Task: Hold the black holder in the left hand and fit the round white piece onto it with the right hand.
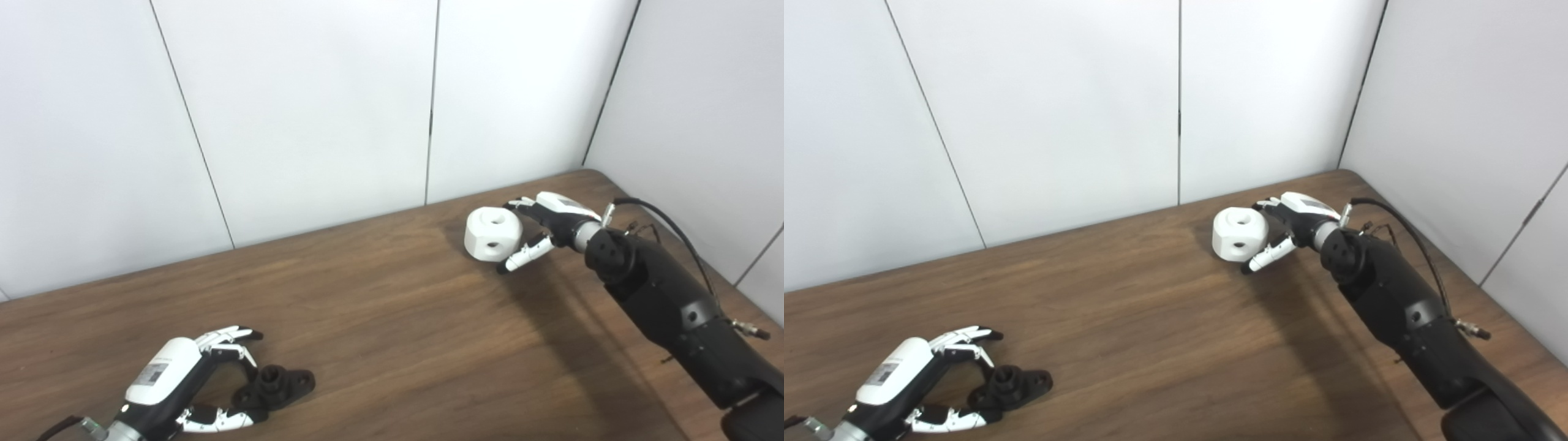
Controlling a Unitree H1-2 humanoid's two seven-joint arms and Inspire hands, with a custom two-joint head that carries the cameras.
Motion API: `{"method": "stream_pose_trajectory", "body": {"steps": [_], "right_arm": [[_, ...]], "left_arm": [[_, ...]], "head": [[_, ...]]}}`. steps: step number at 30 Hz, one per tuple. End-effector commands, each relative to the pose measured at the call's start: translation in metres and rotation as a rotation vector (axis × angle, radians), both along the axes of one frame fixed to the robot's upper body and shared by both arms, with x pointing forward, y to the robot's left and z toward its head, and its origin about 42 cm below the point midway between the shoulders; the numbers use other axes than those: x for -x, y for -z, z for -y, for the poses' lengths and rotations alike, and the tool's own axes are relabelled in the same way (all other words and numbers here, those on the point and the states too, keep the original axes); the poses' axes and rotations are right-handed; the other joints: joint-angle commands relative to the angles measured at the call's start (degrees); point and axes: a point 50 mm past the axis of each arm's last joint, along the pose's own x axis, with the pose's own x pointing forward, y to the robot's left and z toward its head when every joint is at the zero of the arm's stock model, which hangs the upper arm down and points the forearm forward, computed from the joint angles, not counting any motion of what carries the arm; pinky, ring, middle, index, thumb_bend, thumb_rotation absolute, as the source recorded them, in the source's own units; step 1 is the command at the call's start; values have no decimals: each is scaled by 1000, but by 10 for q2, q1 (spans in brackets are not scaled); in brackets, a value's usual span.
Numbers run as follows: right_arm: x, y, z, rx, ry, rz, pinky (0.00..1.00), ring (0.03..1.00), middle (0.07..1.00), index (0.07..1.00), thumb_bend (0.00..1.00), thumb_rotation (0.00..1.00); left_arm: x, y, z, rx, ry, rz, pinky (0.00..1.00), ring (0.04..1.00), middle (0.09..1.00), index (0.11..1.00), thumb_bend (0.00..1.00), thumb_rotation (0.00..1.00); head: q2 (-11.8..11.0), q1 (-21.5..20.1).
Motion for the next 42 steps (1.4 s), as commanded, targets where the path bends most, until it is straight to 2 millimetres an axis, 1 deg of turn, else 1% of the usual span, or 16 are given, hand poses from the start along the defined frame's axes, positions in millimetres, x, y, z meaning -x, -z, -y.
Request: {"method": "stream_pose_trajectory", "body": {"steps": [1, 9, 14, 17, 22, 27, 28, 29, 30, 33, 36, 38, 42], "right_arm": [[-12, -28, -4, 28, -27, 109, 866, 991, 1000, 928, 927, 431], [-15, -21, -11, 23, -39, 116, 847, 975, 1000, 908, 932, 444], [-16, -16, -14, 24, -38, 131, 811, 945, 986, 870, 896, 426], [-15, -12, -16, 6, -38, 167, 776, 917, 958, 827, 885, 386], [-14, -7, -21, -21, -22, 222, 756, 886, 919, 768, 838, 354], [-13, 0, -28, -81, -3, 335, 716, 829, 826, 612, 812, 273], [-13, 2, -29, -90, 4, 359, 713, 818, 805, 552, 671, 215], [-13, 5, -31, -103, 16, 382, 710, 808, 788, 520, 599, 185], [-13, 7, -33, -113, 26, 405, 709, 797, 765, 498, 555, 163], [-13, 14, -37, -129, 51, 450, 678, 764, 718, 482, 525, 147], [-14, 21, -43, -170, 77, 464, 648, 754, 700, 480, 520, 143], [-14, 26, -47, -198, 91, 462, 653, 760, 701, 480, 520, 141], [-13, 31, -51, -201, 82, 452, 643, 747, 709, 480, 519, 141]], "left_arm": [[19, 29, -11, -131, 14, -126, 841, 879, 839, 485, 520, 45], [21, 28, -10, -119, 15, -123, 845, 879, 835, 485, 520, 46], [23, 27, -10, -118, 13, -121, 833, 872, 831, 485, 520, 46], [23, 26, -10, -116, 13, -119, 830, 870, 829, 485, 520, 45], [24, 26, -10, -116, 14, -117, 828, 866, 826, 485, 520, 45], [25, 26, -10, -117, 19, -119, 831, 871, 830, 485, 520, 45], [25, 25, -9, -119, 19, -120, 831, 870, 829, 485, 520, 45], [26, 25, -9, -119, 18, -122, 831, 869, 829, 485, 520, 45], [26, 25, -9, -117, 18, -124, 830, 869, 829, 485, 520, 45], [26, 26, -9, -114, 17, -128, 829, 865, 826, 484, 520, 45], [26, 25, -9, -127, 15, -130, 829, 867, 830, 485, 520, 45], [26, 24, -9, -129, 14, -132, 834, 871, 833, 485, 520, 45], [27, 22, -8, -124, 16, -130, 833, 872, 831, 485, 520, 45]], "head": [[0, -1], [6, 6], [8, 6], [9, 7], [12, 9], [15, 11], [15, 12], [16, 12], [16, 12], [19, 13], [20, 14], [20, 14], [23, 19]]}}
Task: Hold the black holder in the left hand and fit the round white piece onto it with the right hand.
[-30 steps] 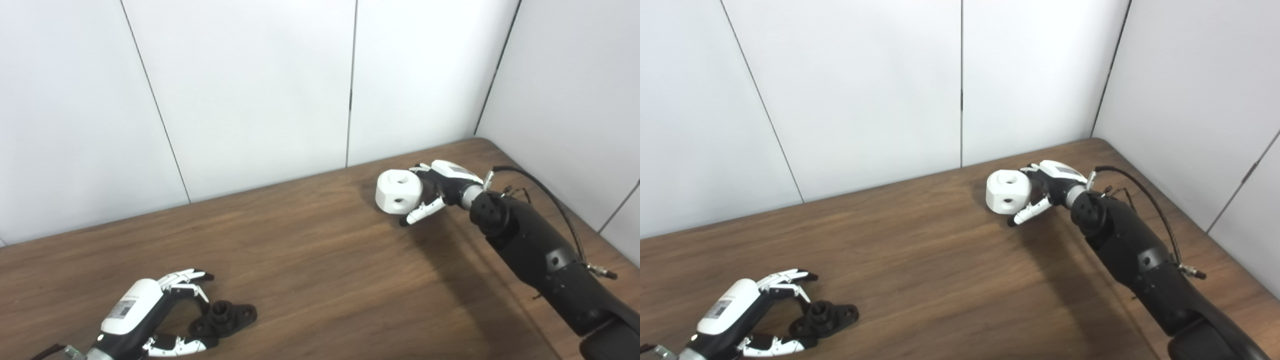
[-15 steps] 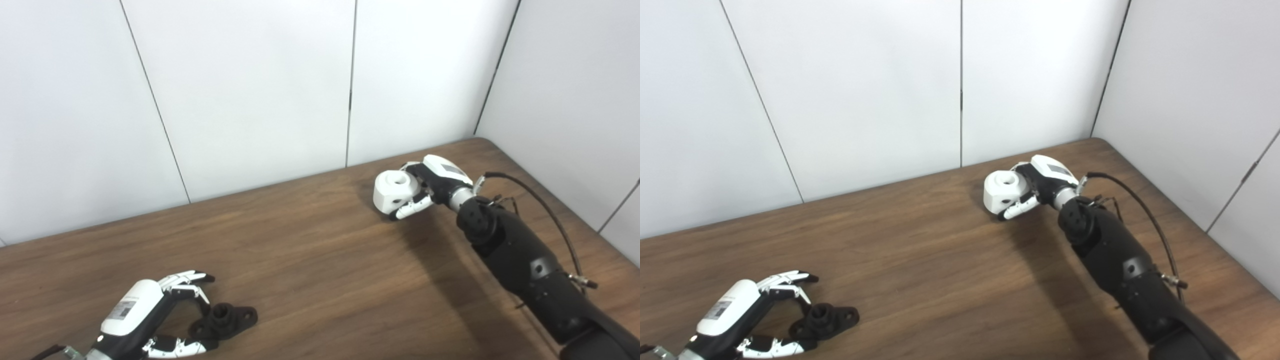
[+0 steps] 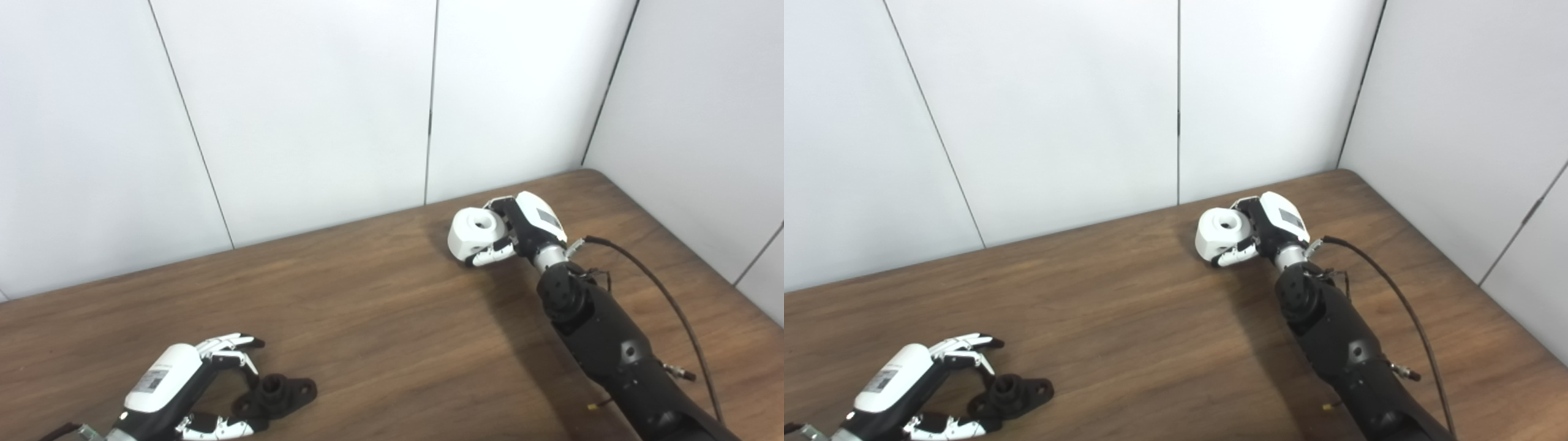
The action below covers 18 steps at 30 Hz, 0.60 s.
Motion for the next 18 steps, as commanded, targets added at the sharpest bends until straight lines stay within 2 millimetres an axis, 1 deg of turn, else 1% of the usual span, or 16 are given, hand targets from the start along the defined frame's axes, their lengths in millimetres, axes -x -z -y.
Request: {"method": "stream_pose_trajectory", "body": {"steps": [1, 3, 6, 7, 9, 11, 14, 17, 18], "right_arm": [[-4, -15, 1, 18, -14, 69, 653, 751, 711, 480, 520, 140], [-3, -14, 0, 12, -19, 72, 657, 749, 711, 480, 520, 139], [-1, -16, -1, 30, -40, 81, 649, 747, 710, 479, 520, 139], [1, -18, -2, 38, -53, 84, 645, 745, 709, 479, 520, 139], [3, -24, -7, 47, -74, 85, 638, 743, 709, 480, 521, 141], [7, -34, -17, 59, -114, 88, 643, 757, 710, 480, 521, 140], [13, -48, -35, 70, -185, 95, 634, 769, 718, 480, 522, 140], [20, -63, -53, 65, -277, 85, 661, 775, 728, 480, 522, 142], [22, -68, -59, 65, -303, 83, 668, 772, 728, 479, 523, 142]], "left_arm": [[17, 27, -9, -114, 9, -113, 828, 870, 829, 485, 520, 45], [17, 26, -8, -111, 10, -111, 826, 869, 828, 485, 520, 45], [17, 24, -7, -119, 13, -113, 826, 873, 832, 485, 520, 45], [17, 24, -7, -126, 13, -114, 830, 877, 835, 485, 520, 45], [17, 24, -6, -140, 10, -117, 836, 883, 841, 485, 520, 45], [15, 24, -3, -142, 6, -121, 845, 888, 845, 486, 520, 46], [13, 25, 2, -145, 4, -119, 851, 890, 849, 486, 521, 46], [11, 28, 8, -141, 1, -117, 862, 892, 850, 486, 521, 47], [10, 29, 9, -142, 0, -116, 872, 895, 851, 486, 522, 47]], "head": [[0, 0], [6, 13], [8, 18], [11, 31], [13, 35], [17, 56], [19, 73], [23, 95], [23, 95]]}}
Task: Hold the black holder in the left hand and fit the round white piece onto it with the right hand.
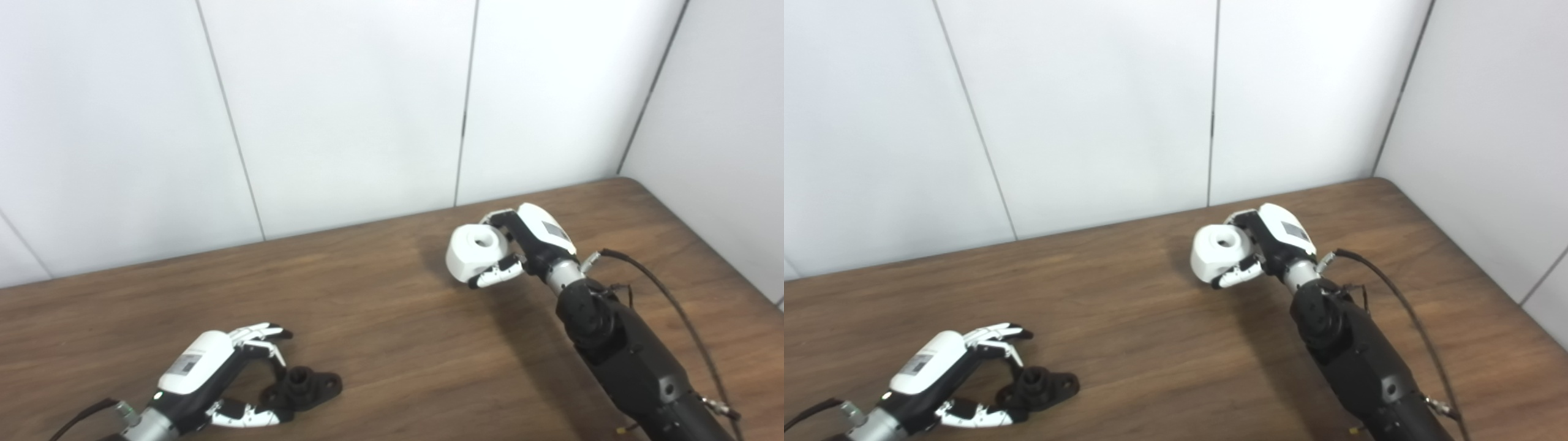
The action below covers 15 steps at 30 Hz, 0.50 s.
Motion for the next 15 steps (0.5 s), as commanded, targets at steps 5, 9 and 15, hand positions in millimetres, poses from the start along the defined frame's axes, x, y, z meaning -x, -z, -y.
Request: {"method": "stream_pose_trajectory", "body": {"steps": [5, 9, 15], "right_arm": [[4, -56, -34, 10, -143, 74, 662, 762, 732, 479, 526, 141], [9, -69, -46, 19, -196, 72, 669, 776, 738, 479, 525, 140], [12, -80, -58, 19, -276, 58, 690, 789, 742, 478, 526, 139]], "left_arm": [[5, 28, 9, -123, 11, -111, 891, 911, 864, 485, 522, 50], [1, 29, 13, -125, 13, -105, 878, 916, 867, 485, 523, 52], [-1, 28, 21, -125, 14, -107, 882, 921, 871, 485, 523, 52]], "head": [[7, 35], [12, 54], [20, 92]]}}
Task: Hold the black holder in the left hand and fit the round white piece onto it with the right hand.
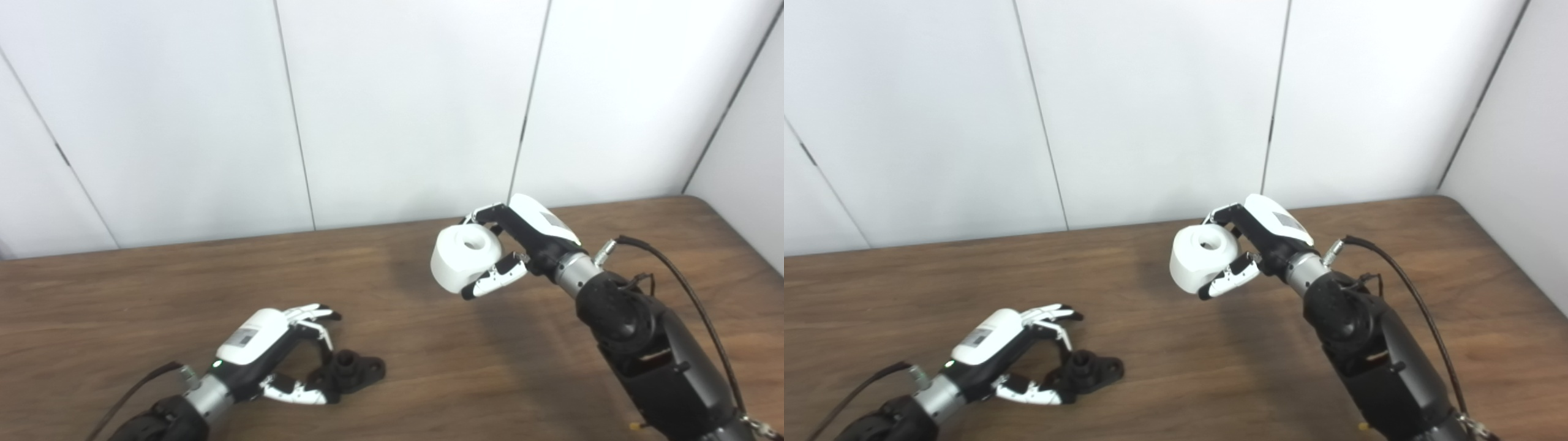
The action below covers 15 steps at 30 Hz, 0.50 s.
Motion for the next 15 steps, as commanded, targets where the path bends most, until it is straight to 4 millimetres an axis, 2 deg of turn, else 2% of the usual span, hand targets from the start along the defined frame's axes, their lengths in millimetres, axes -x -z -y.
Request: {"method": "stream_pose_trajectory", "body": {"steps": [1, 8, 15], "right_arm": [[-2, -31, -9, 6, -46, 83, 692, 790, 742, 478, 526, 139], [-1, -38, -30, 8, -121, 60, 726, 804, 744, 478, 526, 137], [-2, -40, -50, 33, -187, 58, 767, 820, 747, 479, 526, 136]], "left_arm": [[9, 27, 5, -128, 11, -108, 890, 925, 874, 485, 523, 52], [6, 27, 18, -126, 14, -108, 904, 939, 879, 485, 523, 54], [3, 27, 27, -118, 32, -87, 896, 939, 882, 484, 524, 56]], "head": [[3, 8], [16, 53], [24, 69]]}}
